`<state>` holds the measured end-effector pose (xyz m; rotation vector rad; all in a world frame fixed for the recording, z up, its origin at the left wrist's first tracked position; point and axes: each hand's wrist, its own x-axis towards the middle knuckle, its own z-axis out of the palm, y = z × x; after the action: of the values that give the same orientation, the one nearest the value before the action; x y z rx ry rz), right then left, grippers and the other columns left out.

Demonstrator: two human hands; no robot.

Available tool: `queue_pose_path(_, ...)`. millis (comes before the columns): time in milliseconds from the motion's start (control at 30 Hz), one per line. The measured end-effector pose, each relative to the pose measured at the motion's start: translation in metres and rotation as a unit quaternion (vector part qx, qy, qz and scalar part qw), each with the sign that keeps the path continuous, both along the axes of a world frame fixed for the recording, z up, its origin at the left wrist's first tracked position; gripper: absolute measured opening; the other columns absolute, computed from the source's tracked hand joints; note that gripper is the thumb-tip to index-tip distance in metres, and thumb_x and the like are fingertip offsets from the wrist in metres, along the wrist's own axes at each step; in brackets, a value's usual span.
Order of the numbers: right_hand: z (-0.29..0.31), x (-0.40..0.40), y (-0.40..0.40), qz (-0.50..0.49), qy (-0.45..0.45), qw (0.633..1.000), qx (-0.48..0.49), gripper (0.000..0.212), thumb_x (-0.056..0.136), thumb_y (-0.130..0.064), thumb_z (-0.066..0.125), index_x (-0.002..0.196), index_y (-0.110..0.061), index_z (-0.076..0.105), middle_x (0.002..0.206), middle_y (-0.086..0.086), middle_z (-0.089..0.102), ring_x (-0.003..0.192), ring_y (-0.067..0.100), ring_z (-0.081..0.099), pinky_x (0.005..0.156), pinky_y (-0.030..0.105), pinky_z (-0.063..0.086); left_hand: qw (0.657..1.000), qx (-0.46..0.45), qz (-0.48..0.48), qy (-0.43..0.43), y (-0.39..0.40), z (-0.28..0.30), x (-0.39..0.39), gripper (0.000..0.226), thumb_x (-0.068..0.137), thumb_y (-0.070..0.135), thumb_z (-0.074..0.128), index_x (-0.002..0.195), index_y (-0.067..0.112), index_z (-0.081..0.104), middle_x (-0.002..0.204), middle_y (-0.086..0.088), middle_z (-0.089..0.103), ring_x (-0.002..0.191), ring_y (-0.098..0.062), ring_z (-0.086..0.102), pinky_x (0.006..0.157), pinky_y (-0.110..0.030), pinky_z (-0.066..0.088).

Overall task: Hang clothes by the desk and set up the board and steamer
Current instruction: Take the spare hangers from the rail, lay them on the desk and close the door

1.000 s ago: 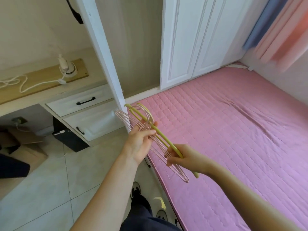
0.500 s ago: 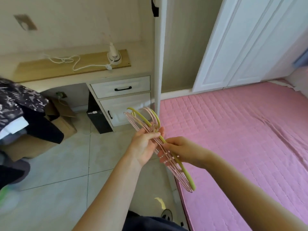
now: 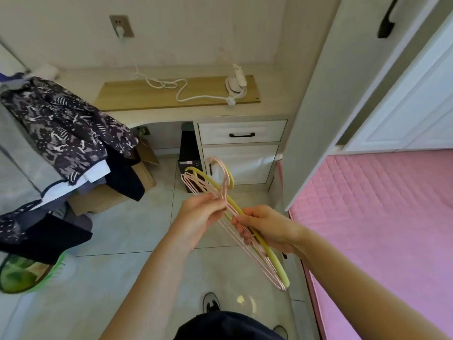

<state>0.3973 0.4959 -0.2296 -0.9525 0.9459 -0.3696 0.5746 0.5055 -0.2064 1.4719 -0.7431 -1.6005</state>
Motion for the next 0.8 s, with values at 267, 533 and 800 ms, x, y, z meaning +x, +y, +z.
queue_pose_path(267,-0.012,0.059,-0.042,-0.036,-0.028,0.998,0.034,0.015,0.099,-0.009,0.045,0.094,-0.002,0.058,0.072,0.005,0.053,0.058,0.012,0.045,0.056,0.025,0.042,0.985,-0.094,0.019,-0.141,-0.052,0.034,0.066,0.02,0.086,0.043,0.06,0.094,0.033,0.075,0.102,0.014,0.07,0.107,-0.002,0.06,0.104,-0.034,0.041)
queue_pose_path(533,-0.011,0.069,-0.095,-0.021,-0.01,0.999,0.033,0.017,0.098,-0.012,0.049,0.1,-0.002,0.063,0.077,0.005,0.061,0.066,0.014,0.055,0.066,0.027,0.049,0.991,-0.121,0.008,-0.06,-0.111,0.044,0.046,0.025,0.086,0.041,0.06,0.088,0.022,0.076,0.107,0.0,0.072,0.112,-0.013,0.061,0.107,-0.046,0.039)
queue_pose_path(800,-0.005,0.046,-0.196,-0.028,-0.021,0.999,0.041,0.027,0.099,-0.011,0.047,0.118,0.005,0.06,0.099,0.014,0.069,0.09,0.024,0.066,0.092,0.044,0.052,0.983,-0.16,-0.007,-0.087,-0.205,0.052,0.002,0.022,0.097,0.018,0.051,0.09,0.01,0.07,0.095,0.005,0.075,0.108,-0.018,0.063,0.106,-0.047,0.038)
